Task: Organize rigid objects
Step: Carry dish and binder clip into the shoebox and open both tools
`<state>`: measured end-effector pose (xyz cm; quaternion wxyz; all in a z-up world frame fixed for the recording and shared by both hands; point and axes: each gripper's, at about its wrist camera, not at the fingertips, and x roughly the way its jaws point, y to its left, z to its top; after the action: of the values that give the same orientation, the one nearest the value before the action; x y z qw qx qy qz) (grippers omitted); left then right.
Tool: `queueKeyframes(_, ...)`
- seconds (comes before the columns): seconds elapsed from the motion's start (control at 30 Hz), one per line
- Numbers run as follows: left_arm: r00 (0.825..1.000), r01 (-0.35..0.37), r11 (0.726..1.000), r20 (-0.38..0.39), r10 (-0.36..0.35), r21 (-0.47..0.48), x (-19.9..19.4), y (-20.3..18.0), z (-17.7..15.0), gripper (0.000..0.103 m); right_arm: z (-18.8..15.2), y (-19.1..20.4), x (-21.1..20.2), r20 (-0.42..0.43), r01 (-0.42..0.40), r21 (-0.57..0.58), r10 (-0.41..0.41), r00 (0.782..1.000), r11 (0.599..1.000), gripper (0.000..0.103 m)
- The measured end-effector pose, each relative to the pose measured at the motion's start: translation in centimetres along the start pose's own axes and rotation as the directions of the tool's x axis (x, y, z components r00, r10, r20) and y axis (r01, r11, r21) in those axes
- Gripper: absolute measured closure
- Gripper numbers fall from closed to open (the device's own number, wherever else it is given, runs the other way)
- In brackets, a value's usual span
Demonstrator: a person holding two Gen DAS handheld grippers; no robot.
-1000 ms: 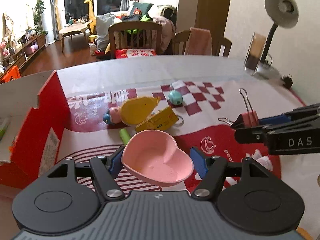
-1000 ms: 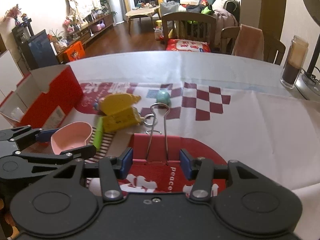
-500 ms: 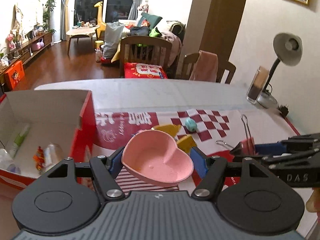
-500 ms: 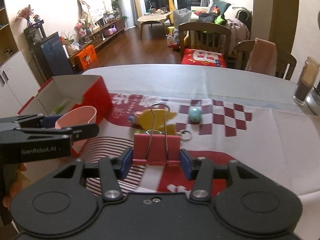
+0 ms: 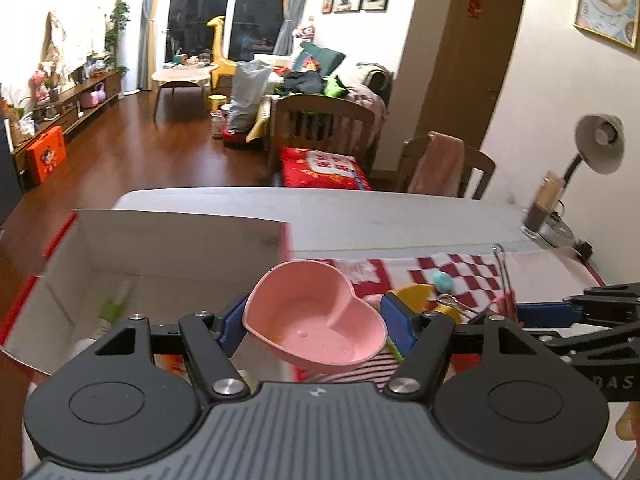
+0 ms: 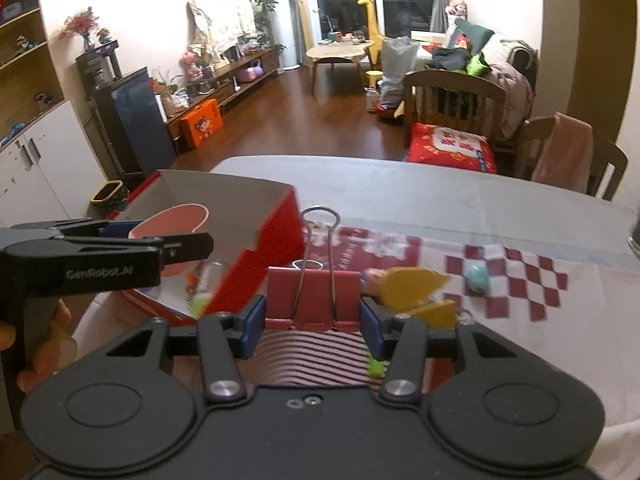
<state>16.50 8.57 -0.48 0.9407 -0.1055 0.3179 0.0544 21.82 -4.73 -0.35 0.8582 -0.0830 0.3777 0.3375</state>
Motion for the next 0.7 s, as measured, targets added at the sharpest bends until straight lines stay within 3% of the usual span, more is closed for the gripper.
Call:
queueKeyframes(0.33,0.999,-0.042,0.999,-0.006,0.042,0.001,0.0,7.7,0.7,0.033,2.0,5.7,3.5,-0.017,-0.011,-0.055,0.01,1.0,0.998,0.054)
queueKeyframes(0.7,0.993,-0.092,0.996,-0.07,0.093,0.009,3.3,14.9,2.3,0.033,3.1,9.5,8.7,-0.066,-0.009,-0.09,0.003,0.998,0.996,0.054)
